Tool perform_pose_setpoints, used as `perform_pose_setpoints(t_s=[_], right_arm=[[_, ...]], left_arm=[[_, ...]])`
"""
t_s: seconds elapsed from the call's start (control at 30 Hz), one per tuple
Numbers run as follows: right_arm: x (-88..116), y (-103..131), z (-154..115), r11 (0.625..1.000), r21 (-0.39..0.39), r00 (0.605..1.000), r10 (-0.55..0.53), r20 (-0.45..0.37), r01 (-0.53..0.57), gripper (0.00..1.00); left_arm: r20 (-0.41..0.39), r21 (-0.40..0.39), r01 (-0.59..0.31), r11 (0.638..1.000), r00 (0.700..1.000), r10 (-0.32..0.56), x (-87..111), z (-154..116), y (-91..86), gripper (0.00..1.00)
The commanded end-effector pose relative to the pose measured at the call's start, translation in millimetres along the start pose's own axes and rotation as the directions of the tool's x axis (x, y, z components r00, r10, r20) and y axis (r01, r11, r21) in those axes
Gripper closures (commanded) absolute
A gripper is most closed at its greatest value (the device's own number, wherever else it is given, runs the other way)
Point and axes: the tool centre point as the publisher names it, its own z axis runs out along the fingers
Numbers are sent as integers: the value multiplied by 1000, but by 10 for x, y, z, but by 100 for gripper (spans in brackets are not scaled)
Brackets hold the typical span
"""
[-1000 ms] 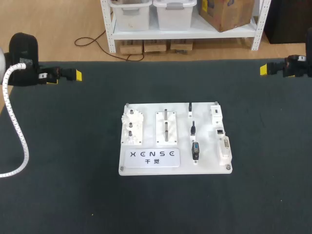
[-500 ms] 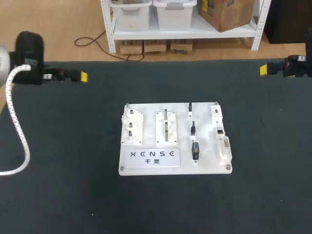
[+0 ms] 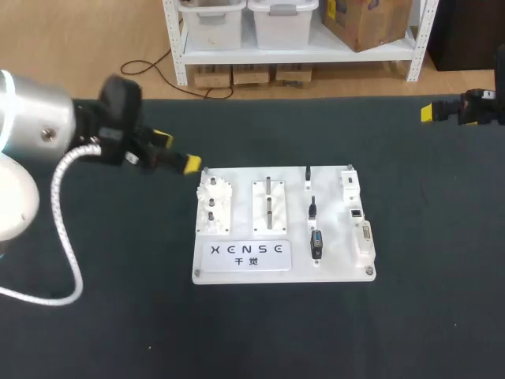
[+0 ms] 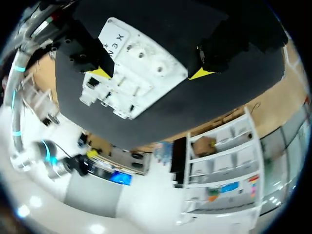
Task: Insert the Ethernet cable into its matching sockets.
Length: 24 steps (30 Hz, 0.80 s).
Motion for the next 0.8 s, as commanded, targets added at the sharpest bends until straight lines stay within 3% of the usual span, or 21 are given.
perform_pose_setpoints(t_s=[0.03,0.33,0.53,0.8], right_arm=[[2,6,-8,1000,3,1000,0,0,0,0],[2,6,-8,1000,3,1000,0,0,0,0],[2,6,-8,1000,3,1000,0,0,0,0],[2,6,-8,1000,3,1000,0,0,0,0]], left_arm=[[277,259,-342,903,922,270,39,110,-174,0],[379,315,-478,820,855,354,86,302,-481,0],[357,314,-494,810,853,382,143,454,-543,0],[287,294,-478,828,870,401,228,648,-598,0]])
